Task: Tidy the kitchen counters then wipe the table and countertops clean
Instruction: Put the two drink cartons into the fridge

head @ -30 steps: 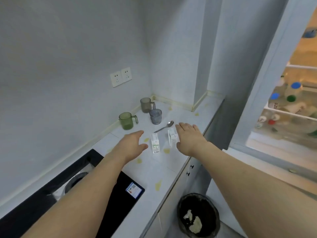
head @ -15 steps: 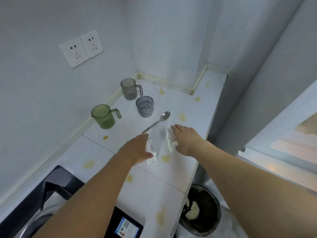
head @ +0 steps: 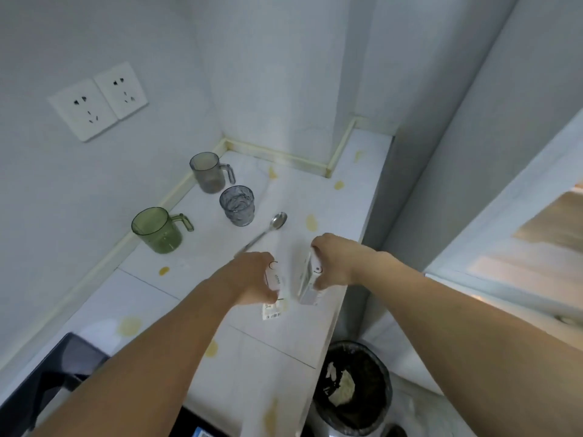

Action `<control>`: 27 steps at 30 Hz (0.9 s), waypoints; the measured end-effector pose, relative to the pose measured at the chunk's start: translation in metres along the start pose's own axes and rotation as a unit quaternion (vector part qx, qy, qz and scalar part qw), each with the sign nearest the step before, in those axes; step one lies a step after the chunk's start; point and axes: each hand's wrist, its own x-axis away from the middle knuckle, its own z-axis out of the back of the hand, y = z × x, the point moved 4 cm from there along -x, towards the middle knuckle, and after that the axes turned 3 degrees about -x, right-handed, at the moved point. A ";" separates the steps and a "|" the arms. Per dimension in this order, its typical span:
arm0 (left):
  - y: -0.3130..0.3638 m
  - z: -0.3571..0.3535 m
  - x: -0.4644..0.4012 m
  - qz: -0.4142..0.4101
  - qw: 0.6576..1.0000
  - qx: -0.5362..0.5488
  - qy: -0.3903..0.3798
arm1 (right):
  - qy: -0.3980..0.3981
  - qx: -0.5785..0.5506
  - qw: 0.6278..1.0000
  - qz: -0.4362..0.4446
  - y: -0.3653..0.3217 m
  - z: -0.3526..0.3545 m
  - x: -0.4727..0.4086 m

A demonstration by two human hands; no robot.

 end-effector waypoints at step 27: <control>0.424 0.105 0.001 -0.382 0.911 -0.151 0.047 | 0.123 0.014 0.939 -0.322 0.239 0.204 0.297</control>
